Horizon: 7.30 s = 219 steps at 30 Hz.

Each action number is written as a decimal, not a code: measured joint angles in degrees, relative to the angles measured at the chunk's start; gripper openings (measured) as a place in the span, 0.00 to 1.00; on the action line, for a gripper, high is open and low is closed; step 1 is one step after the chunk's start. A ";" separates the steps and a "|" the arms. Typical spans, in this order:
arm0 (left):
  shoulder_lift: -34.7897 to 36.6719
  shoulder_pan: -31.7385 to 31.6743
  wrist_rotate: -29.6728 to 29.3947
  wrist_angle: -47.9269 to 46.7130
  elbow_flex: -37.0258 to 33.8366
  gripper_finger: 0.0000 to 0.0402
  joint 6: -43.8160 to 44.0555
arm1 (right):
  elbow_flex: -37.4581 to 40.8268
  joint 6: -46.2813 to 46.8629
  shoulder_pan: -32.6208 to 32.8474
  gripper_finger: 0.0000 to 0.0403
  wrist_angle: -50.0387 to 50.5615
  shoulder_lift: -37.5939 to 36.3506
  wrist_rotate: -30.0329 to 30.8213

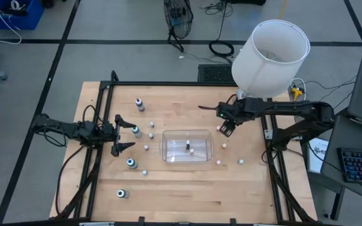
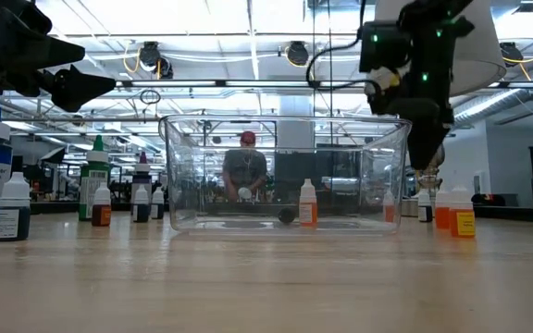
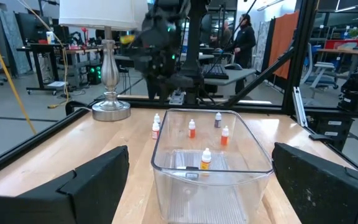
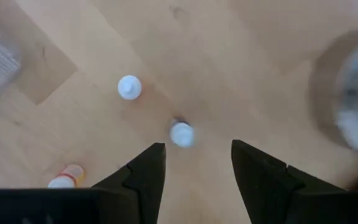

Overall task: Pick & Place food coloring
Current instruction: Put the small black food coloring bottle into the transparent bin, then put the small orange food coloring bottle into the transparent bin

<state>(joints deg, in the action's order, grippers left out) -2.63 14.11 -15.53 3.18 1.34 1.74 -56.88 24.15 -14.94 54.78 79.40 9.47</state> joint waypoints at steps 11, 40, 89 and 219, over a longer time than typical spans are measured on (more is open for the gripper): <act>0.02 0.02 -0.01 0.01 0.01 0.97 -0.02 | 8.40 -1.26 -2.38 0.43 -12.06 -0.07 -5.22; 0.02 0.00 0.00 0.02 0.00 0.97 -0.02 | 11.08 -3.22 -3.04 0.42 -15.54 -0.07 -4.87; 0.00 0.01 -0.01 0.01 0.01 0.97 -0.02 | 5.94 -6.82 -1.41 0.08 -15.08 -6.18 -4.87; 0.01 0.01 0.00 0.00 0.01 0.97 -0.02 | 2.51 -9.21 -0.87 0.56 -16.42 11.41 -5.35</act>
<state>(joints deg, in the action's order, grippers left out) -2.63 14.11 -15.53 3.18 1.35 1.72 -54.37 14.94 -15.81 38.36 90.80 4.12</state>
